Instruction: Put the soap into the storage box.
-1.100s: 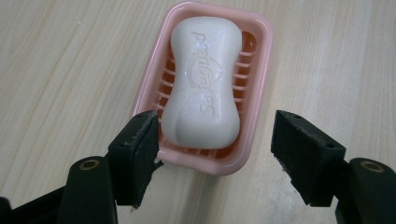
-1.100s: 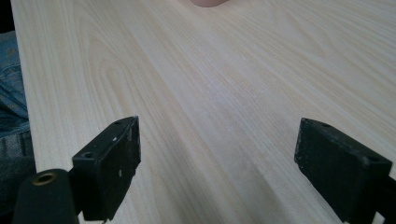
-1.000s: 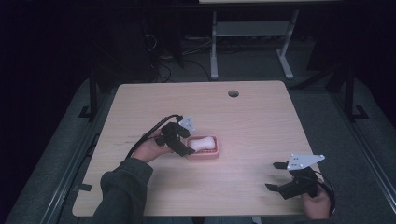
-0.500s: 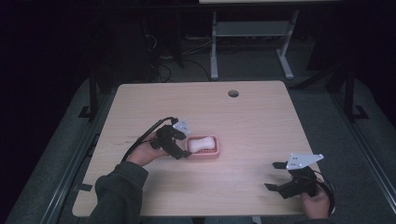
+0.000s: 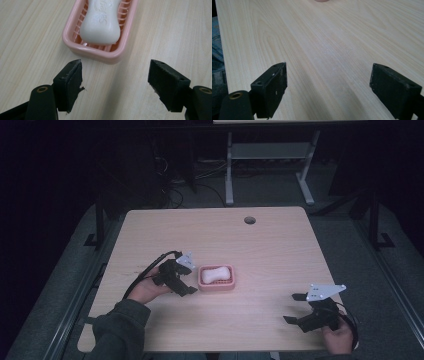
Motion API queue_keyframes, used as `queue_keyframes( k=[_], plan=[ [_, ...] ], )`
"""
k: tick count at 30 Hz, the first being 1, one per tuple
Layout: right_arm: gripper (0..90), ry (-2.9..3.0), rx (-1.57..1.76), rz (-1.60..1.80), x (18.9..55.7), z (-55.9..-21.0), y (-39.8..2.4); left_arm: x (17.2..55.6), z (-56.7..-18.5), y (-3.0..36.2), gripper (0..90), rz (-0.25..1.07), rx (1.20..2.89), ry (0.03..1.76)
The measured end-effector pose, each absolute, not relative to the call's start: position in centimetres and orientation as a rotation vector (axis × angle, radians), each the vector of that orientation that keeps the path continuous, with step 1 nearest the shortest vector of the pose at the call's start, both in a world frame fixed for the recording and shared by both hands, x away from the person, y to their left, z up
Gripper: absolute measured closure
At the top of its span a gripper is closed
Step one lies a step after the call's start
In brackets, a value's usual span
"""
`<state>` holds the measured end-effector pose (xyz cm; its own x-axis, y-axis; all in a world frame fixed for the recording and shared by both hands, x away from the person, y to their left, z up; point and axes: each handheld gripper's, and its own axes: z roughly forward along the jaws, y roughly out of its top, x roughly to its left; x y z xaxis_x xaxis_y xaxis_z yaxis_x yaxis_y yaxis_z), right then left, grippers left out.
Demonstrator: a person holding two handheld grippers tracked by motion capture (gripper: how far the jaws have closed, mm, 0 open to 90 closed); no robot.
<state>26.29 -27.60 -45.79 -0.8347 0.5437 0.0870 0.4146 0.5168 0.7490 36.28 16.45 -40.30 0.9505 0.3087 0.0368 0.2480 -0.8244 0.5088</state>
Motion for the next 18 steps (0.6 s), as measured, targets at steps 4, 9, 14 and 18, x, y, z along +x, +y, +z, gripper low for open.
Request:
queue_keyframes(
  k=[4,9,14,18],
  plan=[
    [14.2,2.596,0.832,1.214,26.3,-45.8,-27.6,36.0,-40.3,16.7,26.4,0.167,2.598,0.394],
    [14.2,2.595,0.826,1.212,26.3,-45.8,-27.5,35.3,-40.0,17.1,26.4,0.185,2.585,0.386],
    [14.2,2.596,0.829,1.210,26.3,-45.7,-27.5,34.6,-40.1,17.5,26.4,0.191,2.572,0.391],
    [14.2,2.595,0.833,1.208,26.2,-45.7,-27.5,34.0,-40.2,17.9,26.1,0.198,2.575,0.388]
  ],
)
